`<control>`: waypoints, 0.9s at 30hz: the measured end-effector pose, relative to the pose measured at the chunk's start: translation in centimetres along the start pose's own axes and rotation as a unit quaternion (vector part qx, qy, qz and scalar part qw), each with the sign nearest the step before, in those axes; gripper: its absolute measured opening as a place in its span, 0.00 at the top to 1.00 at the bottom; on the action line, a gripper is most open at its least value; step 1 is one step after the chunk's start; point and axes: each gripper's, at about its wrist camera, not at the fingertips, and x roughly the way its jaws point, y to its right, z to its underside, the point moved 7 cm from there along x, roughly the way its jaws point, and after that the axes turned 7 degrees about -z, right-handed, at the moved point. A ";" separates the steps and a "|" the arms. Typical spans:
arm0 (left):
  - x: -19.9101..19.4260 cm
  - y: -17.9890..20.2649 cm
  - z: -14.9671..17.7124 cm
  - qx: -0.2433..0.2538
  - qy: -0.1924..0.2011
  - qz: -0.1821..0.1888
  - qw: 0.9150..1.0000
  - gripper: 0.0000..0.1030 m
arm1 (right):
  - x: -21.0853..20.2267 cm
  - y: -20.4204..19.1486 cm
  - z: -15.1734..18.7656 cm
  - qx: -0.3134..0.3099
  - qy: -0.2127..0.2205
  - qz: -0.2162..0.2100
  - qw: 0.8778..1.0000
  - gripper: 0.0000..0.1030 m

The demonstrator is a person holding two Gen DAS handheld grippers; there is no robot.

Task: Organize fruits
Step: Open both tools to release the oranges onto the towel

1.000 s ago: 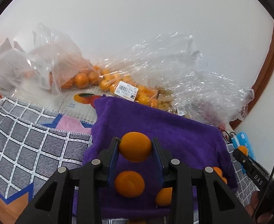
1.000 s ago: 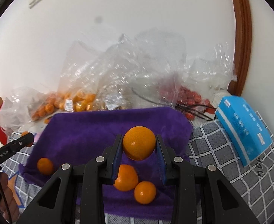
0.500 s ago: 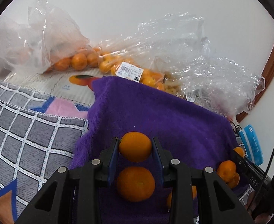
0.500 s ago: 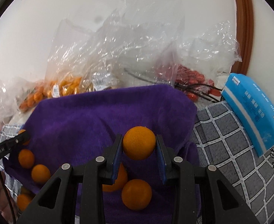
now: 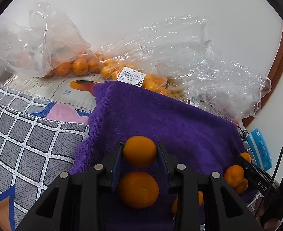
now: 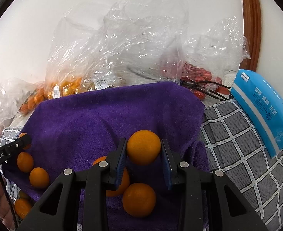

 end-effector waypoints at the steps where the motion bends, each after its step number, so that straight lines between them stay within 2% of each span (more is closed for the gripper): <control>1: 0.0 0.0 0.0 0.001 0.001 0.000 1.000 0.68 | 0.0 0.0 0.0 -0.001 0.000 0.000 1.000 0.67; 6: 0.0 0.0 0.0 0.000 0.002 -0.001 1.000 0.68 | -0.2 0.0 0.1 -0.006 0.003 0.005 1.000 0.66; 13: -0.1 -0.2 0.1 -0.003 0.004 -0.002 1.000 0.68 | -1.2 0.0 -0.1 -0.014 0.023 0.016 1.000 0.57; 17: -0.7 -0.3 -0.1 -0.005 0.016 -0.005 1.000 0.60 | -1.9 -0.1 -0.4 -0.013 0.034 0.021 0.999 0.54; 20: -1.6 -0.1 -0.4 -0.005 0.026 -0.005 1.000 0.59 | -2.5 -0.5 -0.5 -0.015 0.038 0.022 0.999 0.52; 24: -2.8 0.6 -0.6 0.009 0.033 -0.011 0.999 0.58 | -3.6 -1.6 -1.0 -0.013 0.046 0.016 0.999 0.51; 27: -3.9 1.5 -0.9 0.042 0.037 -0.017 0.998 0.57 | -4.6 -2.6 -1.2 -0.013 0.050 0.010 0.999 0.50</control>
